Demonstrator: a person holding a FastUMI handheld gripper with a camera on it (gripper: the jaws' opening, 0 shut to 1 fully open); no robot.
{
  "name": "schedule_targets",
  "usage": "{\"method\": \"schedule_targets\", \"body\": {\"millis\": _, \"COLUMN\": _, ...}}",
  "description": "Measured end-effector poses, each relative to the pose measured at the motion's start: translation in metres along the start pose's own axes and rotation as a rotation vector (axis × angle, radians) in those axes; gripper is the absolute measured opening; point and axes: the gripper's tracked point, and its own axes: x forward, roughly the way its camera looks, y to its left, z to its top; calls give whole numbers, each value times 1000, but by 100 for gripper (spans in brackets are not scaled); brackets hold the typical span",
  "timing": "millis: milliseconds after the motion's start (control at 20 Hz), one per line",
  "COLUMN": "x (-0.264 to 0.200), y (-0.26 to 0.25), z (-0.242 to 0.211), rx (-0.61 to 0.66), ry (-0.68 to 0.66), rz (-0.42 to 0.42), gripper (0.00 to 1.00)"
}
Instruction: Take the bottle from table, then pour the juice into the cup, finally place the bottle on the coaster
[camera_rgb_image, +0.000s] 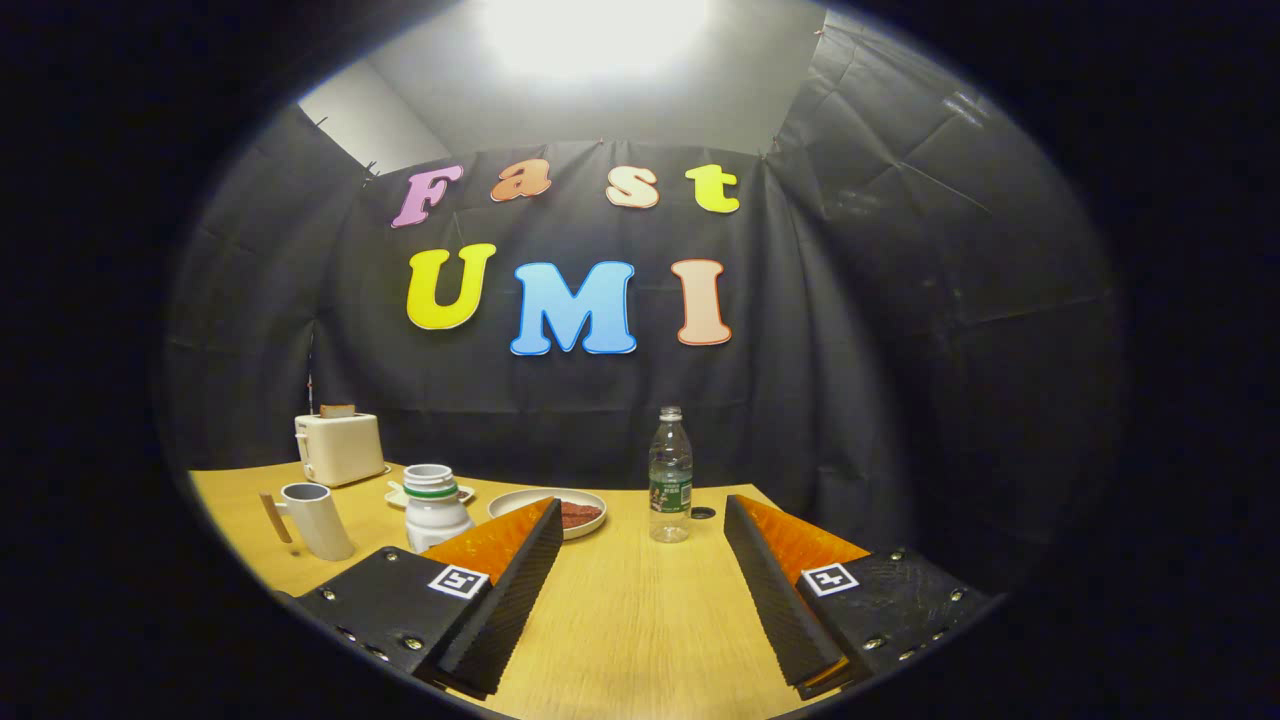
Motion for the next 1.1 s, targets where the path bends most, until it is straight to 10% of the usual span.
{"method": "schedule_targets", "body": {"millis": 1100, "x": 7, "y": 120, "z": -46, "rx": 14, "ry": 96, "rz": 187, "gripper": 98}}
